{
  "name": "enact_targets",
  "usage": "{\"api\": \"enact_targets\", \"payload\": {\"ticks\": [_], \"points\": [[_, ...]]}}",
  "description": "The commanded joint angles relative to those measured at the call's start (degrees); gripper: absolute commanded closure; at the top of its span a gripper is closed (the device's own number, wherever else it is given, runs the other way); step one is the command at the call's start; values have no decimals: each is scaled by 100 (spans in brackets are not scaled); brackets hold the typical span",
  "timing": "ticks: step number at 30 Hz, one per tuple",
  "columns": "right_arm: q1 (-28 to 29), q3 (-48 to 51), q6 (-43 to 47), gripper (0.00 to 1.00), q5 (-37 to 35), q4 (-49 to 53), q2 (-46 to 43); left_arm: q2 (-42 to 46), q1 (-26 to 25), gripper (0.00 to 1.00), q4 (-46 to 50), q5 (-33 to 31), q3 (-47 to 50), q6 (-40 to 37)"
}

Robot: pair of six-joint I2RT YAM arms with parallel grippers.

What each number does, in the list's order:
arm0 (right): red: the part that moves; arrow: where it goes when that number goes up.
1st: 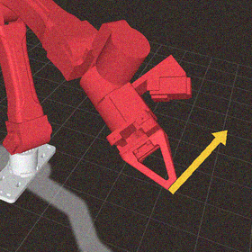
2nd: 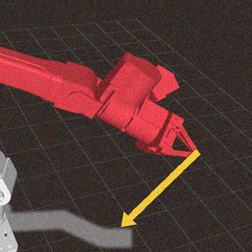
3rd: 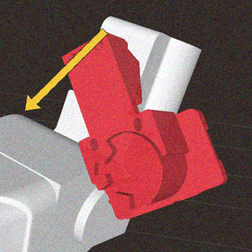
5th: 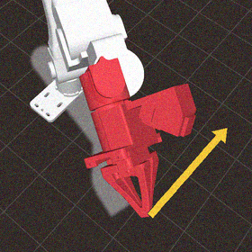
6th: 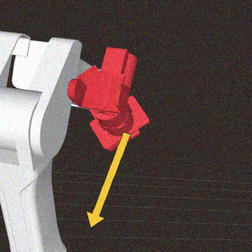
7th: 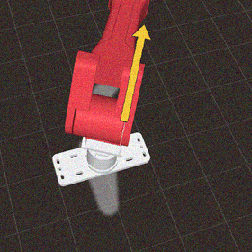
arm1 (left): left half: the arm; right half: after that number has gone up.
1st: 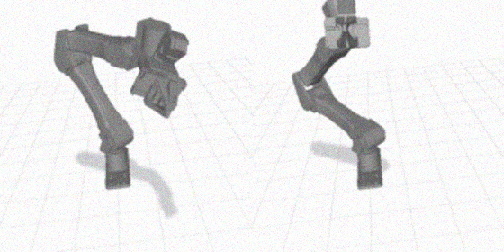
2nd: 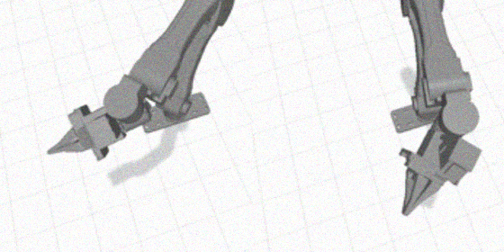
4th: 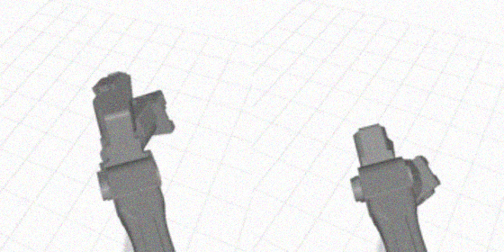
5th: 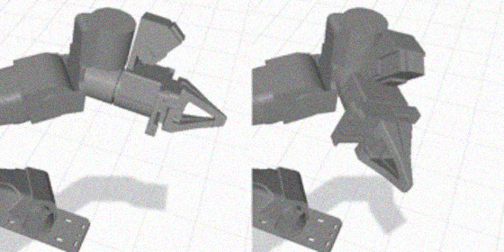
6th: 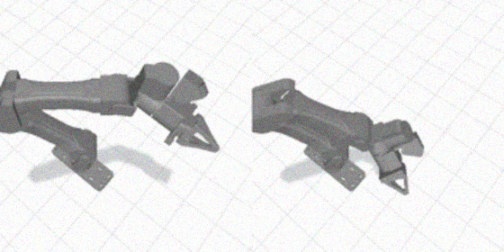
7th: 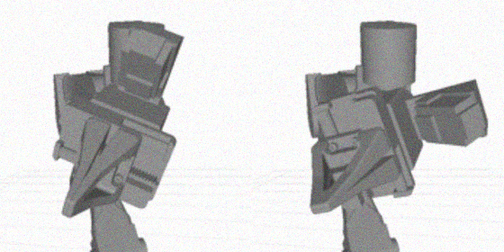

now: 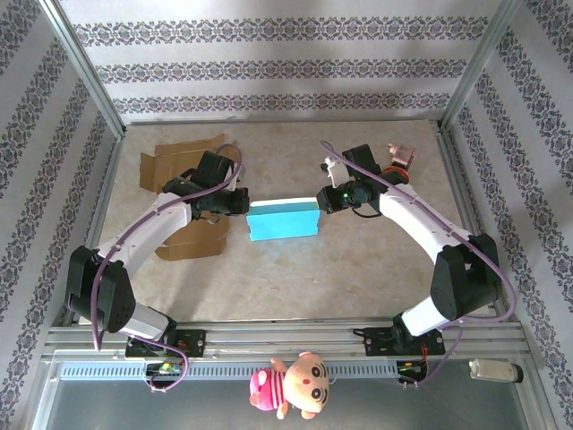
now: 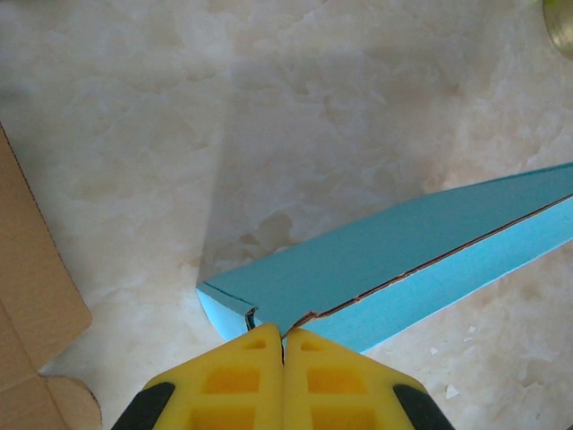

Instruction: Fold the paper box

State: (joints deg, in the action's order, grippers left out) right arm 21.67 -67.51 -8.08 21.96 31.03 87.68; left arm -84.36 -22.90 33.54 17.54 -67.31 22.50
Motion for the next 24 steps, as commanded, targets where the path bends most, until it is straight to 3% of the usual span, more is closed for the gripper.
{"api": "enact_targets", "payload": {"ticks": [1, 24], "points": [[140, -109, -699, 88, 43, 107, 143, 32, -89, 100, -193, 305, 228, 264], [312, -216, -1599, 90, 175, 541, 231, 221, -204, 100, -291, -35, 574, 325]]}}
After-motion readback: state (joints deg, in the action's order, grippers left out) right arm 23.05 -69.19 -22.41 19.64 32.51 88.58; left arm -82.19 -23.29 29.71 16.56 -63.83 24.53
